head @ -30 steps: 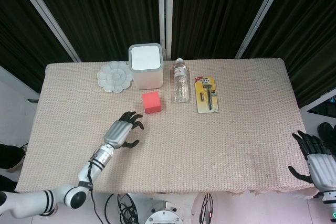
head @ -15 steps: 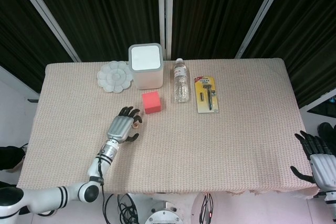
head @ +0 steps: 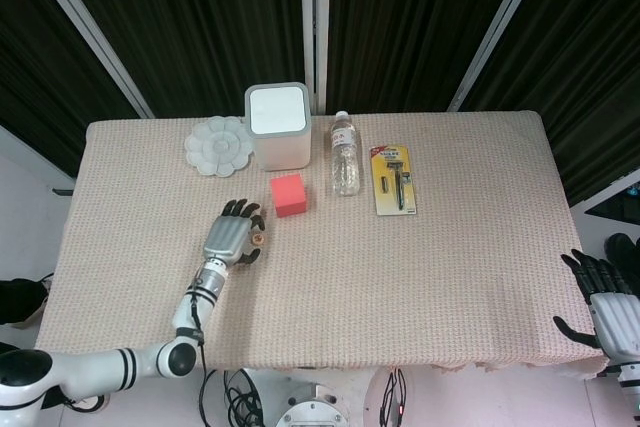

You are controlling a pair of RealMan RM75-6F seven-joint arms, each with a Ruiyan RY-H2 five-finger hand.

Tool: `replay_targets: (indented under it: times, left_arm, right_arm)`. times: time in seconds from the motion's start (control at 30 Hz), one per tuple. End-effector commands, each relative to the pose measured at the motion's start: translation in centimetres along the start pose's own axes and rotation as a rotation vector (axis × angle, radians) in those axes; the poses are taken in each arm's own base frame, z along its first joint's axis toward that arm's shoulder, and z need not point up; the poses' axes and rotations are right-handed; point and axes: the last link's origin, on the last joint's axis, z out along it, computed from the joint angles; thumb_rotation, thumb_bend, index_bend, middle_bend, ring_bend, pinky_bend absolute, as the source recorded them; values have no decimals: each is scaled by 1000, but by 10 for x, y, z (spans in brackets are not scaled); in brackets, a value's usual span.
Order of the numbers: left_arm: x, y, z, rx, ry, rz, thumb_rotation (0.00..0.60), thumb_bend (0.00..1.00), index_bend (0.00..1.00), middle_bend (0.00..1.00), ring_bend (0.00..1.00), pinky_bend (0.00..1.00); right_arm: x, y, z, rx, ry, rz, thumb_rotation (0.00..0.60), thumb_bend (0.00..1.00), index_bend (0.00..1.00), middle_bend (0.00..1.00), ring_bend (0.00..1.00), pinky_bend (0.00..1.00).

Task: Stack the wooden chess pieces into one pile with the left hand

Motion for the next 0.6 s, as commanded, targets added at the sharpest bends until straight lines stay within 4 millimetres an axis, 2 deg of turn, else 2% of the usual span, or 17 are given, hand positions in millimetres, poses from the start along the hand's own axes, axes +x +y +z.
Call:
replay_targets:
  times: [0.03, 0.6]
  left_arm:
    - [-2, 0, 1, 2, -5, 0, 600, 286, 391, 119, 0, 0]
    - [-4, -3, 4, 3, -7, -6, 600, 291, 450, 125, 0, 0]
  right_arm:
    - [0, 0, 0, -1, 2, 2, 600, 174, 0, 0, 0, 0]
    - [1, 0, 1, -1, 3, 0, 600, 175, 0, 0, 0, 0]
